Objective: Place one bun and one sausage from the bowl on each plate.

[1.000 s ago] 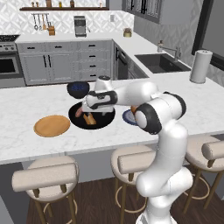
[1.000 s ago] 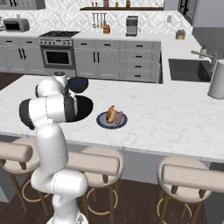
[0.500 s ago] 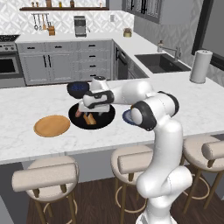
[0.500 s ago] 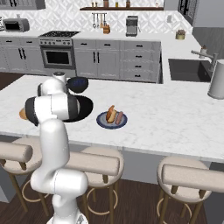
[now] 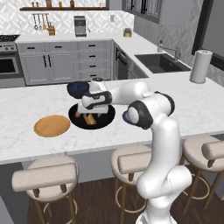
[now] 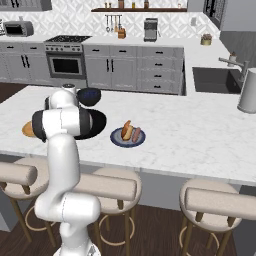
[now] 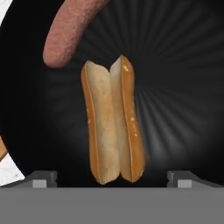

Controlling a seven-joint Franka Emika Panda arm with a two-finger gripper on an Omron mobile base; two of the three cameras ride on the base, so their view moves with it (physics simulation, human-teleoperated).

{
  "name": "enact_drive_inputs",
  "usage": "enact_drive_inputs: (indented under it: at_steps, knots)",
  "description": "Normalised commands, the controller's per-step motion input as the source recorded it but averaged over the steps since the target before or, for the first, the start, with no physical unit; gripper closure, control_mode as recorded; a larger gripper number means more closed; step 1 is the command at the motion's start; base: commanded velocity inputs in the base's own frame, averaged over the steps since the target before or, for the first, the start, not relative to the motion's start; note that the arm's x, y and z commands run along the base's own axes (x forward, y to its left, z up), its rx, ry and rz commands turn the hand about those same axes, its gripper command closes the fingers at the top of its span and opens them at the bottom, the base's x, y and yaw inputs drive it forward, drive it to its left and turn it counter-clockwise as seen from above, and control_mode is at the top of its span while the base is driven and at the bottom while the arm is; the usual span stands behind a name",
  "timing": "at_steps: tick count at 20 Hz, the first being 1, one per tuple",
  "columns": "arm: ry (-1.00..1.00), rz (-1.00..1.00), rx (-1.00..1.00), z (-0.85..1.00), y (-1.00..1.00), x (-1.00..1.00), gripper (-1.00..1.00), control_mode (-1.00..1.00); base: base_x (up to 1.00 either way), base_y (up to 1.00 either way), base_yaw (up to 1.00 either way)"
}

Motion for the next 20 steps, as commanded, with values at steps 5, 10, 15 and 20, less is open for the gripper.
enact_drive_inputs:
  at_steps: [5,10,15,20]
  knots:
    - [0.00,0.00,0.00,-0.41,0.00,0.13,-1.00,-1.00,0.00,0.00,0.00]
    - [0.00,0.00,0.00,-0.41,-0.01,0.13,-1.00,-1.00,0.00,0.00,0.00]
    - [0.00,0.00,0.00,-0.28,0.01,0.21,-1.00,-1.00,0.00,0.00,0.00]
    - [0.09,0.00,0.00,-0.09,0.05,0.03,-1.00,-1.00,0.00,0.00,0.00]
